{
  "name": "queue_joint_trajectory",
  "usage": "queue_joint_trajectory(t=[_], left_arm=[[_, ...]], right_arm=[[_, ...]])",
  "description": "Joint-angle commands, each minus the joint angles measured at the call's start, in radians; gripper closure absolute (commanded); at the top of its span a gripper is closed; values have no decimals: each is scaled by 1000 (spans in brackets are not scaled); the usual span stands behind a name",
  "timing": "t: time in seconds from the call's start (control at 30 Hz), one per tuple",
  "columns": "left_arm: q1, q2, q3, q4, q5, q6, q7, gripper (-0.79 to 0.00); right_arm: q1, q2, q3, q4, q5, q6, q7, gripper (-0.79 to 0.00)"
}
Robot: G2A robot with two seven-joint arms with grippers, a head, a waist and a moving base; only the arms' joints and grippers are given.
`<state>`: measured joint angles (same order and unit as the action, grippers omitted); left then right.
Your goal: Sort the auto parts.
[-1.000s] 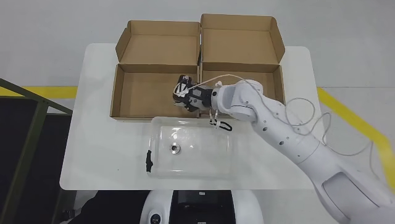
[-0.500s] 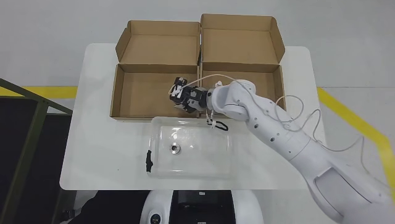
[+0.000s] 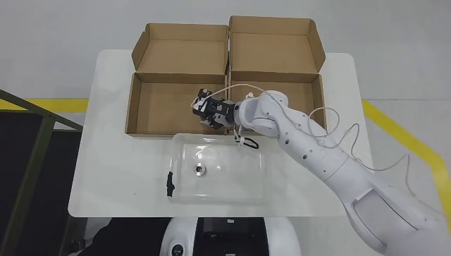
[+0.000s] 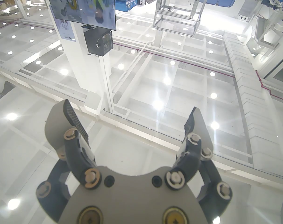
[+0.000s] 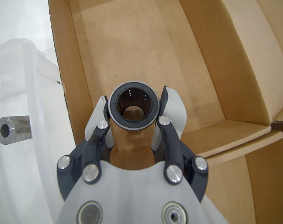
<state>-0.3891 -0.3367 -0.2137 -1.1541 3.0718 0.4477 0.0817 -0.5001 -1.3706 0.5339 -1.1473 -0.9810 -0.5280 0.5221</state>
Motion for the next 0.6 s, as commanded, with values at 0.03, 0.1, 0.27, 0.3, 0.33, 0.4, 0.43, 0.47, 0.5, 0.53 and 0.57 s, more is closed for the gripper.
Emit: queue_joint_trajectory(t=[0.03, 0.1, 0.27, 0.3, 0.33, 0.4, 0.43, 0.47, 0.5, 0.53, 0.57], left_arm=[[0, 0, 0, 0, 0, 0, 0, -785], [0, 0, 0, 0, 0, 0, 0, -785], [0, 0, 0, 0, 0, 0, 0, -785], [0, 0, 0, 0, 0, 0, 0, -785], [0, 0, 0, 0, 0, 0, 0, -785], [0, 0, 0, 0, 0, 0, 0, -785], [0, 0, 0, 0, 0, 0, 0, -785], [0, 0, 0, 0, 0, 0, 0, -785], [0, 0, 0, 0, 0, 0, 0, -785], [0, 0, 0, 0, 0, 0, 0, -785], [0, 0, 0, 0, 0, 0, 0, -785]], right_arm=[[-1, -5, 2, 7, -3, -3, 1, -406], [-1, -7, 7, 10, -7, -7, 1, -477], [-8, -1, 41, -26, -19, -20, -11, -548], [-12, 3, 50, -40, -25, -21, -11, -570], [-17, 7, 62, -58, -26, -25, -13, -585], [-28, 16, 86, -97, -32, -32, -7, -610], [-34, 21, 99, -123, -35, -36, -3, -616], [-43, 26, 113, -146, -37, -40, 3, -637], [-52, 32, 127, -171, -39, -45, 8, -653], [-61, 38, 142, -199, -39, -51, 14, -668], [-72, 44, 156, -227, -41, -59, 21, -674]])
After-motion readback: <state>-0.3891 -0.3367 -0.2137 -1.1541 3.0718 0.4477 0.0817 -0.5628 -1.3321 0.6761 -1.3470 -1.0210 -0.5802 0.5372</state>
